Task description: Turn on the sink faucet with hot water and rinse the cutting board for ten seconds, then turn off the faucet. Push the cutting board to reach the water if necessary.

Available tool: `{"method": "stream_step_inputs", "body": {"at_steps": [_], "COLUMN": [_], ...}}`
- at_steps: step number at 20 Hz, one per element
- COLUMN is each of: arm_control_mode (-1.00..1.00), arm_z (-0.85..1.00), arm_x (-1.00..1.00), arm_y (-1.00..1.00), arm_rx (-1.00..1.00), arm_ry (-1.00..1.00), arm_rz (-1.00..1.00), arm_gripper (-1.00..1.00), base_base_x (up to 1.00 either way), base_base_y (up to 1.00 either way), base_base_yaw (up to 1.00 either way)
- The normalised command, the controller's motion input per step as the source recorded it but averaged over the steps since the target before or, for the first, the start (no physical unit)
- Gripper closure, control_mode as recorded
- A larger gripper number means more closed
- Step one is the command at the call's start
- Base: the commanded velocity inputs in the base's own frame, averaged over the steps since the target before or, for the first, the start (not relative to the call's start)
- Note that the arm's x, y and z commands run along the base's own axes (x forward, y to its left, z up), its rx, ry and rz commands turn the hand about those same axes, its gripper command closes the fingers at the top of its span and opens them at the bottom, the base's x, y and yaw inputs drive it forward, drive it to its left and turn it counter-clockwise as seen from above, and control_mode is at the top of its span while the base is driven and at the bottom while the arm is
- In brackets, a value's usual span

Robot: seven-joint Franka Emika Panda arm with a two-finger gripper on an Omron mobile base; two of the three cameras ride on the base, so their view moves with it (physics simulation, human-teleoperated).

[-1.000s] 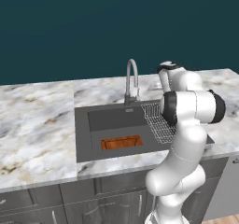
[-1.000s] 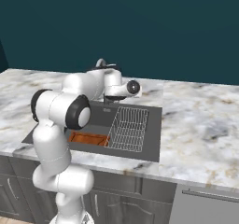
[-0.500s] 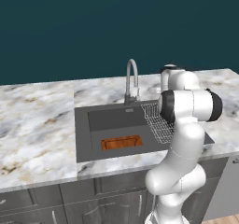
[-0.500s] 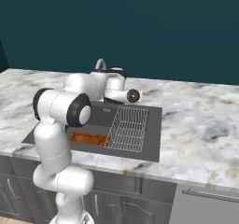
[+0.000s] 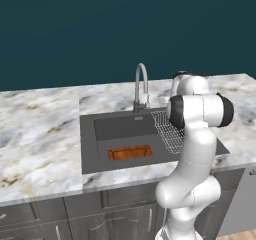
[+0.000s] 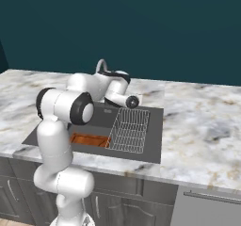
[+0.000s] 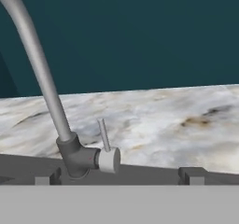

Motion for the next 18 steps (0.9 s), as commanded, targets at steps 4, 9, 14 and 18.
{"method": "stream_step_inputs", "body": {"at_steps": [4, 9, 14, 18], "arm_control_mode": [-1.0, -1.0, -1.0, -1.0], "arm_z": [-0.1, -0.11, -0.08, -0.01], "arm_x": [0.12, 0.02, 0.0, 0.06], "arm_y": [0.08, 0.06, 0.07, 0.08], "arm_rx": [0.0, 0.0, 0.0, 0.0], "arm_ry": [-0.06, -0.05, -0.06, -0.05], "arm_rz": [-0.02, -0.02, -0.01, 0.0], "arm_gripper": [-1.0, -1.0, -1.0, -1.0], "base_base_x": [0.0, 0.0, 0.0, 0.0], "base_base_y": [0.0, 0.0, 0.0, 0.0], "base_base_yaw": [0.0, 0.0, 0.0, 0.0]}}
